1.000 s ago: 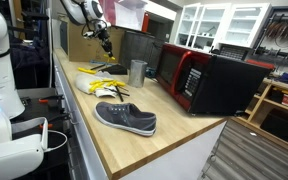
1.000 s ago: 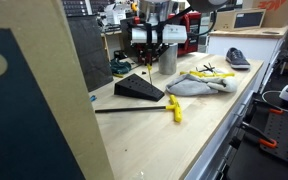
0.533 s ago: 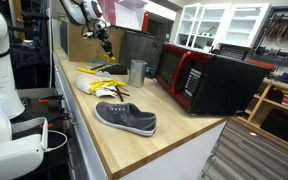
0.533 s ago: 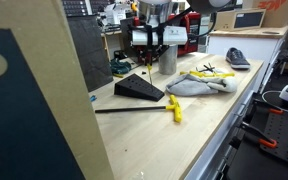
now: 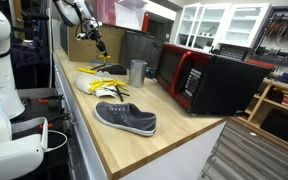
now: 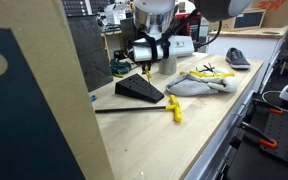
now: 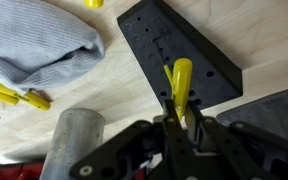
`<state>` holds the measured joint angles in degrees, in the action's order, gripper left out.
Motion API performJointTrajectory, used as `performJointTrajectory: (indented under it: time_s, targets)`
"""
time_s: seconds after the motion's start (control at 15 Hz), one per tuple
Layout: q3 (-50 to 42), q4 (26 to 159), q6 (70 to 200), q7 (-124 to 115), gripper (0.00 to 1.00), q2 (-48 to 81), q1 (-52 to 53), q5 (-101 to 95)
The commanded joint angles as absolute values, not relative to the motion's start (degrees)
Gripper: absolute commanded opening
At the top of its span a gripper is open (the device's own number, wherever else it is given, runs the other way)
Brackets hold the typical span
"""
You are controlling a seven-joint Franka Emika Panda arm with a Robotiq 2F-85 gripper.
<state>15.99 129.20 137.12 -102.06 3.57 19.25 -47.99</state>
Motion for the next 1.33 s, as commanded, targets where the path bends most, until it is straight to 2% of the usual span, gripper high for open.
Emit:
performJointTrajectory:
  time_s: [0.0,0.87,0.93,1.07,1.27]
  targets:
    - [16.9,131.3,136.3,-107.2,0.04,2.6,20.1,-50.1]
    - [15.0,133.5,135.1,-110.8,0.04,1.9,17.3,-40.9]
    - [15.0,133.5,134.7,-111.0,0.41,1.8,17.1,-39.8]
    - [14.9,133.8,134.4,-111.6,0.48,1.8,16.9,-37.8]
    - [14.7,135.1,134.3,-111.7,0.70,1.6,16.5,-35.2]
